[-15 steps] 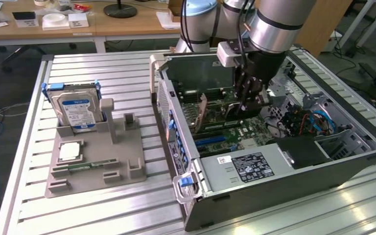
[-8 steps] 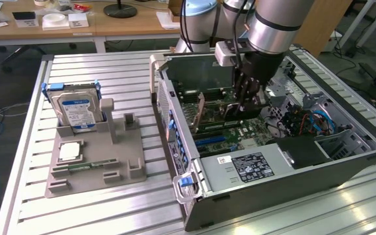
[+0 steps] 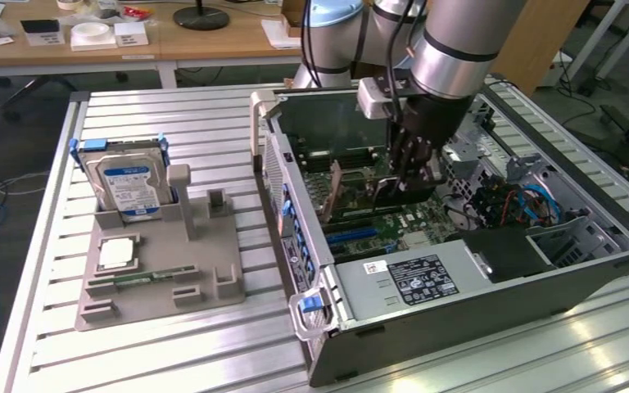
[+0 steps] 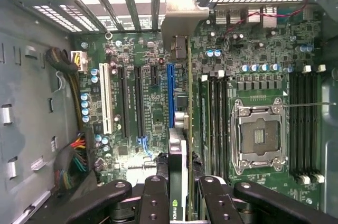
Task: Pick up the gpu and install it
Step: 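Insert the gpu into the slot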
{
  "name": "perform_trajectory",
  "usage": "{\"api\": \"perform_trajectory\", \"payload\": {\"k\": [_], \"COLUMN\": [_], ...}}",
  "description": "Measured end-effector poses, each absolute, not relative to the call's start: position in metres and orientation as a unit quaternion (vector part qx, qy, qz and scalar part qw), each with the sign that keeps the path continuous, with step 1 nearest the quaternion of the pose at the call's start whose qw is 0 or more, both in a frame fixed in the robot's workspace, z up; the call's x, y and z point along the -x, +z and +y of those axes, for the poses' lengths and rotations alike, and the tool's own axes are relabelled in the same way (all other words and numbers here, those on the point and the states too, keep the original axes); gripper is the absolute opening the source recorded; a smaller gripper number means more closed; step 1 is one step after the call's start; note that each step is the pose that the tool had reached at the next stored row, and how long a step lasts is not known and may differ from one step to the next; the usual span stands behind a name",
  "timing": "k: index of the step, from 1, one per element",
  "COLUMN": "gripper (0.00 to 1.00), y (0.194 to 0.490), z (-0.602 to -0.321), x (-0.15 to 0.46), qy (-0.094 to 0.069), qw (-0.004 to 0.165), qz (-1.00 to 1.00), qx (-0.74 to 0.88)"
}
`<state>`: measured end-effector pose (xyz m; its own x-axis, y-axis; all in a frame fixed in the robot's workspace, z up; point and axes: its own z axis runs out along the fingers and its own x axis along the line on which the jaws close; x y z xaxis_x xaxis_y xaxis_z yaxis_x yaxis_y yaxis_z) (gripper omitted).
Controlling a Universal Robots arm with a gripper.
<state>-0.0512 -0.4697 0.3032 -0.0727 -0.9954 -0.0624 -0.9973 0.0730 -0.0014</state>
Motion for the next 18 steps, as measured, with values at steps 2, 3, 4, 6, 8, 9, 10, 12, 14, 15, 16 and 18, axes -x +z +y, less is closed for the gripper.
{"api": "perform_trajectory", "payload": {"k": [2, 3, 4, 6, 8, 9, 10, 12, 14, 15, 16, 18], "gripper": [0.27, 0.27, 0.27, 0.27, 0.27, 0.27, 0.27, 0.27, 0.27, 0.27, 0.27, 0.27], "y": [0.3, 0.298, 0.297, 0.296, 0.296, 0.296, 0.295, 0.294, 0.292, 0.29, 0.289, 0.286], "z": [-0.47, -0.47, -0.47, -0.47, -0.47, -0.47, -0.47, -0.47, -0.47, -0.47, -0.47, -0.47], "x": [0.051, 0.051, 0.051, 0.051, 0.051, 0.051, 0.052, 0.054, 0.056, 0.057, 0.058, 0.059], "qy": [0.021, 0.021, 0.021, 0.021, 0.021, 0.021, 0.021, 0.021, 0.021, 0.021, 0.021, 0.021], "qw": [0.023, 0.023, 0.023, 0.023, 0.023, 0.023, 0.023, 0.023, 0.023, 0.023, 0.023, 0.023], "qz": [0.731, 0.731, 0.729, 0.724, 0.719, 0.719, 0.719, 0.719, 0.719, 0.719, 0.719, 0.719], "qx": [0.681, 0.682, 0.684, 0.689, 0.694, 0.694, 0.694, 0.694, 0.694, 0.694, 0.694, 0.694]}}
